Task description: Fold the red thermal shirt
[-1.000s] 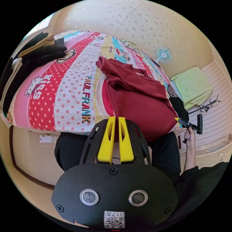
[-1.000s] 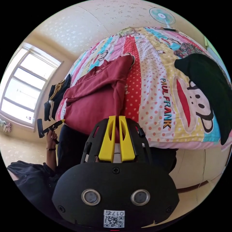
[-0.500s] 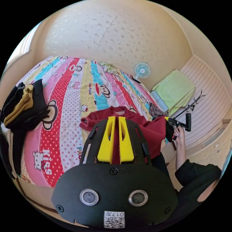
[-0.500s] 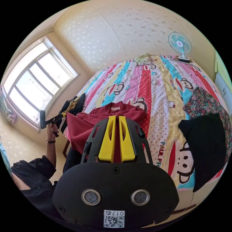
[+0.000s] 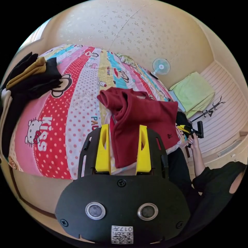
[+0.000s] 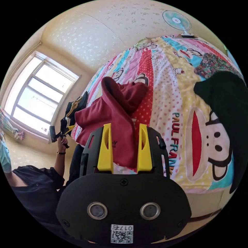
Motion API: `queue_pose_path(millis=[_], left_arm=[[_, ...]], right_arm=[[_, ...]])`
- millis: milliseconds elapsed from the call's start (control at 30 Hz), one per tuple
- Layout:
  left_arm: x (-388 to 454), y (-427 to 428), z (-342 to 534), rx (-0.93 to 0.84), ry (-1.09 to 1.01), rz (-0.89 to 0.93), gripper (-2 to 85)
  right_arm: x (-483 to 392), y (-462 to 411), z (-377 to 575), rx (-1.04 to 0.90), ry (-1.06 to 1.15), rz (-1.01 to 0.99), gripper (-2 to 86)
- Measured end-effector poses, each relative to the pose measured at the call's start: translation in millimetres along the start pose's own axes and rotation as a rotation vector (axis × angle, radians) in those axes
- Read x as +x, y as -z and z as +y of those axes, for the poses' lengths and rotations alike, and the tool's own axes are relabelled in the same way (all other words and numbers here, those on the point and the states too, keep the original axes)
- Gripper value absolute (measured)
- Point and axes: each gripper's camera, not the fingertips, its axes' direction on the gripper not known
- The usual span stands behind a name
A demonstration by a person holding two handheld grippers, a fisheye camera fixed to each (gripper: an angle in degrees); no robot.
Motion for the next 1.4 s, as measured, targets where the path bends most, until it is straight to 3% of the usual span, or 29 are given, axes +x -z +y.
queue_pose_path(millis=[100, 233, 333, 367, 433, 533, 633, 867, 1167, 1267, 1400], left_arm=[[5.1, -23.8, 22.8, -0.086, 0.020, -0.084, 16.3], [7.1, -18.3, 38.6, -0.033, 0.089, -0.110, 14.5], [-2.7, -15.3, 40.6, -0.058, 0.148, -0.008, 10.5], [-7.3, -11.1, 41.3, -0.061, 0.148, 0.102, 7.5], [-12.9, 2.9, 44.5, -0.042, 0.148, 0.228, 5.3], [-6.0, 42.0, 51.3, 0.008, 0.041, 0.243, 4.6], [8.3, 93.3, 64.1, 0.121, -0.047, 0.235, 4.5], [44.0, 209.6, 89.7, 0.318, -0.369, 0.398, 4.5], [53.4, 240.0, 120.4, 0.207, -0.525, 0.508, 4.7], [27.6, 229.1, 110.8, 0.225, -0.433, 0.534, 4.7], [-6.4, 179.3, 61.4, 0.142, -0.268, 0.604, 4.4]], right_arm=[[17.3, -6.6, 35.4, 0.015, -0.040, -0.027, 14.1], [34.6, 2.3, 66.2, 0.062, -0.108, -0.069, 10.4], [40.2, 14.8, 78.2, 0.066, -0.111, -0.094, 5.8], [40.3, 18.4, 80.0, 0.065, -0.102, -0.107, 5.3], [38.7, 40.6, 87.5, 0.087, -0.013, -0.302, 3.8], [39.8, 84.2, 107.1, 0.239, 0.075, -0.588, 3.0], [34.5, 122.9, 125.9, 0.326, 0.177, -0.732, 2.5], [3.6, 193.4, 156.9, 0.335, 0.468, -0.883, 2.1], [-25.7, 259.4, 213.2, 0.337, 0.506, -0.591, 1.7], [-30.0, 263.9, 209.5, 0.325, 0.543, -0.517, 1.9], [-13.9, 229.4, 153.7, 0.277, 0.417, -0.457, 2.1]])
